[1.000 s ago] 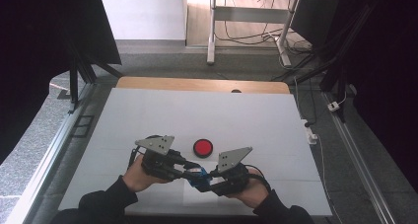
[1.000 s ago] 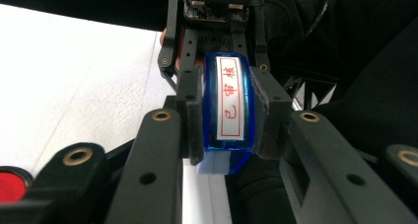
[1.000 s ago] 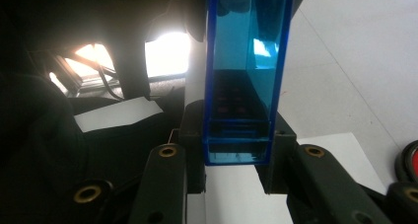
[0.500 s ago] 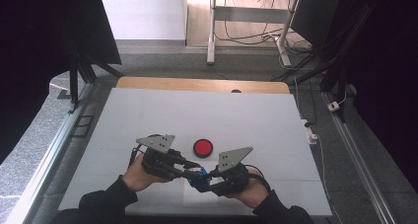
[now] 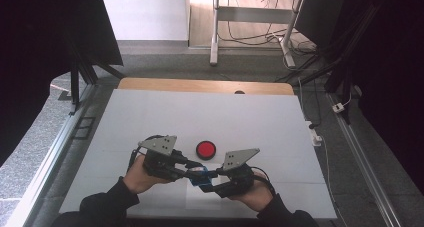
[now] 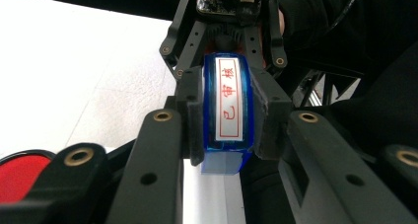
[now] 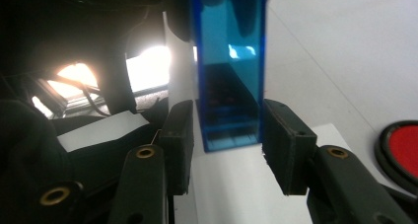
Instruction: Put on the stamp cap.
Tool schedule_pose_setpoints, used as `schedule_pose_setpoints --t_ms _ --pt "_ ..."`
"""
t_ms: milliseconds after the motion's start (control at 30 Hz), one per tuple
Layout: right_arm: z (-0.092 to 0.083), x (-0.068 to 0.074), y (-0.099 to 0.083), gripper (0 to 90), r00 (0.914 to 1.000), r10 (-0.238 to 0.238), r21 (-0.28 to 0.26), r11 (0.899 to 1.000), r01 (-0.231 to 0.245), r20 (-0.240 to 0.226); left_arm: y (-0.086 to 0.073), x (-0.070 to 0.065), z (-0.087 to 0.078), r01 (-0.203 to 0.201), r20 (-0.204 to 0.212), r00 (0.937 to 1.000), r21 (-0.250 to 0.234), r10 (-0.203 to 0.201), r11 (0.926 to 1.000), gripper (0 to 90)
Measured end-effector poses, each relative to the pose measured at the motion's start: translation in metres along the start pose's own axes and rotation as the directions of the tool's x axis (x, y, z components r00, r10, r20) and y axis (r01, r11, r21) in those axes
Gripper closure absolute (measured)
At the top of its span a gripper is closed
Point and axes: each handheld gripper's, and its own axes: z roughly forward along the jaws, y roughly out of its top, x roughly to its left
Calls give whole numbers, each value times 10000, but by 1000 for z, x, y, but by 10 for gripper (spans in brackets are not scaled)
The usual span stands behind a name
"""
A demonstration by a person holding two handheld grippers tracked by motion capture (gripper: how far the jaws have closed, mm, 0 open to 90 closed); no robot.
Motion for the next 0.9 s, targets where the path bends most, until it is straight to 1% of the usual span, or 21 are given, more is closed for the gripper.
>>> schedule_pose_setpoints --t_ms 33,200,300,367,467,600,700,833,900 --pt "0 0 0 546 10000 54 -48 10000 -53 52 0 0 -1 -6 -59 10000 5 6 10000 704" --pt "-3 0 -1 504 9991 79 48 10000 -81 426 2 -1 -3 -28 -353 9994 50 30 10000 705" --pt "-5 0 -2 492 9979 251 40 9997 -254 602 2 -1 -5 62 -462 9989 40 -60 10000 705" --pt "-7 0 -3 488 9971 352 0 9994 -352 669 2 -1 -6 79 -623 9980 89 -73 9999 705" --pt "-9 0 -4 460 9953 465 -47 9989 -462 846 2 0 -7 146 -819 9965 111 -137 9998 705" --pt "-13 0 -6 423 9908 626 -52 9980 -624 1203 2 0 -9 161 -1102 9938 279 -129 9995 705" --pt "-17 -1 -8 389 9857 834 -23 9965 -839 1463 2 0 -9 193 -1309 9913 432 -135 9989 704" --pt "-21 -1 -10 339 9777 937 64 9953 -966 1878 1 1 -9 259 -1536 9880 591 -166 9979 704" --pt "-23 -1 -12 308 9744 1022 29 9945 -1049 2001 1 1 -10 280 -1641 9863 644 -171 9975 704"
